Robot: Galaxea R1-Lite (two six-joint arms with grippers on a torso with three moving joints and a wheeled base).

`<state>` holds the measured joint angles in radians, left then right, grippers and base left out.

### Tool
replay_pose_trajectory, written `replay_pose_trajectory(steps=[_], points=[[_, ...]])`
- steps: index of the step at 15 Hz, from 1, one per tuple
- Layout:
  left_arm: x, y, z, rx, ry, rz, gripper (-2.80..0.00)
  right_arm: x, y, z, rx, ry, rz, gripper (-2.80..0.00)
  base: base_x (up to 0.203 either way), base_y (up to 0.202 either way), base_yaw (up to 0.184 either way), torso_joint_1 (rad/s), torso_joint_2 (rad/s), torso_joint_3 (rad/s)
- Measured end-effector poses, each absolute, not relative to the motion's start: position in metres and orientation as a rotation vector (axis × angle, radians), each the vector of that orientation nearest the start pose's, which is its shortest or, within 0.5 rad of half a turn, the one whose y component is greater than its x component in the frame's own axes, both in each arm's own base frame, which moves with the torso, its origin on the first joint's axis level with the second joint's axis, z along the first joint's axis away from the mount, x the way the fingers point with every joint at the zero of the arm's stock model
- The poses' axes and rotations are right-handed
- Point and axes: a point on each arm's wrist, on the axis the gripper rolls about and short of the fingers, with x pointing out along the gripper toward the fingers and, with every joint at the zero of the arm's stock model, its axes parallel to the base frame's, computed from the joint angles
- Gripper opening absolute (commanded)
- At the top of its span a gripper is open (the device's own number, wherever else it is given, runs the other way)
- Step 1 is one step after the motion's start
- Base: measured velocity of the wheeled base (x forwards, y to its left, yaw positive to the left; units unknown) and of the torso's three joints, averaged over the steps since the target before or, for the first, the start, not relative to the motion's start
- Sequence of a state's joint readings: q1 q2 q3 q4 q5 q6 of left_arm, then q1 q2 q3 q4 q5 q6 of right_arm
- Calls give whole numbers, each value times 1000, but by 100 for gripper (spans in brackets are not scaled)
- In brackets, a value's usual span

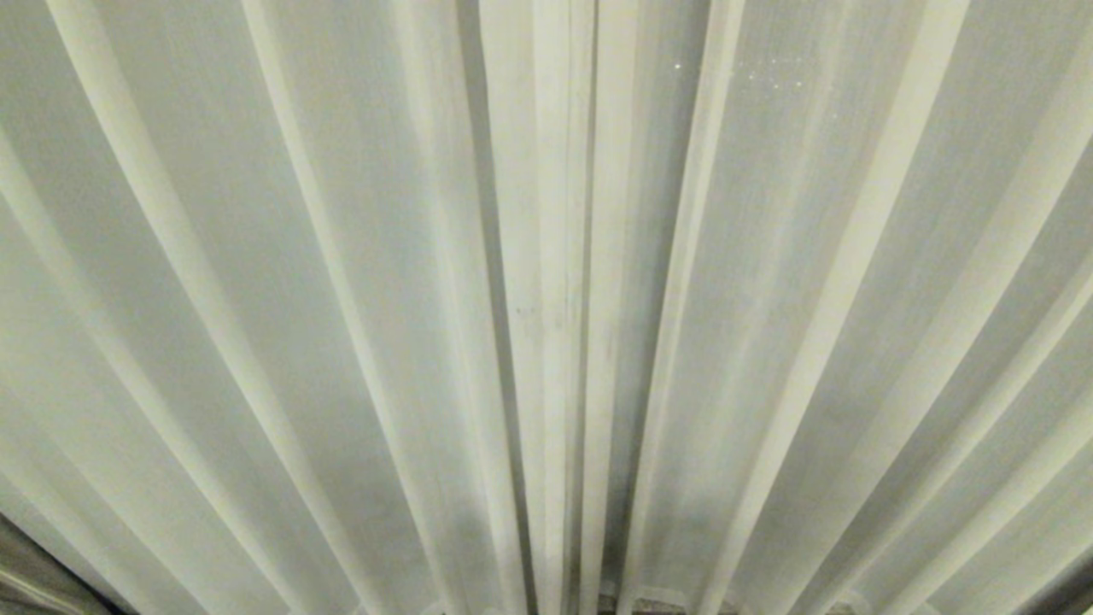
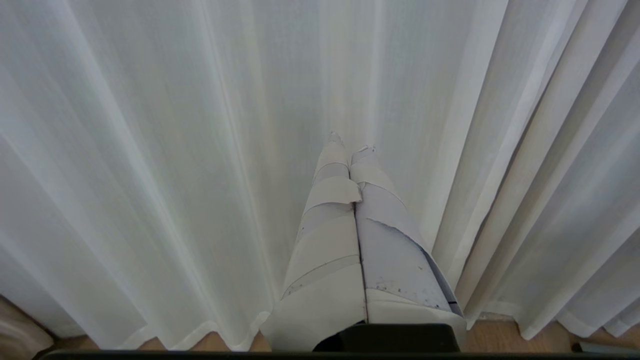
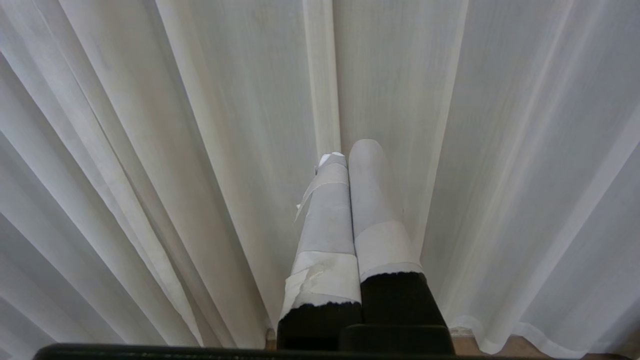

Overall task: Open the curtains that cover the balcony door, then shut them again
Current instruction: Pull the inner curtains open on both sides

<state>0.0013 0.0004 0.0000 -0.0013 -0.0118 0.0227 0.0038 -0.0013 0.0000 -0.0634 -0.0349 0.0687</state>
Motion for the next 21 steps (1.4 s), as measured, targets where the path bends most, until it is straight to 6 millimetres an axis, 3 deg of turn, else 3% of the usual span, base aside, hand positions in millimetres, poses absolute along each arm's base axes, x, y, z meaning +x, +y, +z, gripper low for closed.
replay_pose_trajectory(steps=[8,11,14,16,21], points=[[-23,0,76,37,-2,-10,-280,-23,-1,82,70,-66,-28,-280,0,0,0,0,0,0],[-26,-1,89,29,-49,-55,-280,-23,-1,82,70,-66,-29,-280,0,0,0,0,0,0],[-29,-4,123,27,-82,-174,-280,-23,-1,82,70,-66,-28,-280,0,0,0,0,0,0],[-23,-6,157,24,-74,-255,-280,-23,-1,82,70,-66,-28,-280,0,0,0,0,0,0],[18,-11,263,20,-82,-493,-280,-23,-1,82,70,-66,-29,-280,0,0,0,0,0,0]])
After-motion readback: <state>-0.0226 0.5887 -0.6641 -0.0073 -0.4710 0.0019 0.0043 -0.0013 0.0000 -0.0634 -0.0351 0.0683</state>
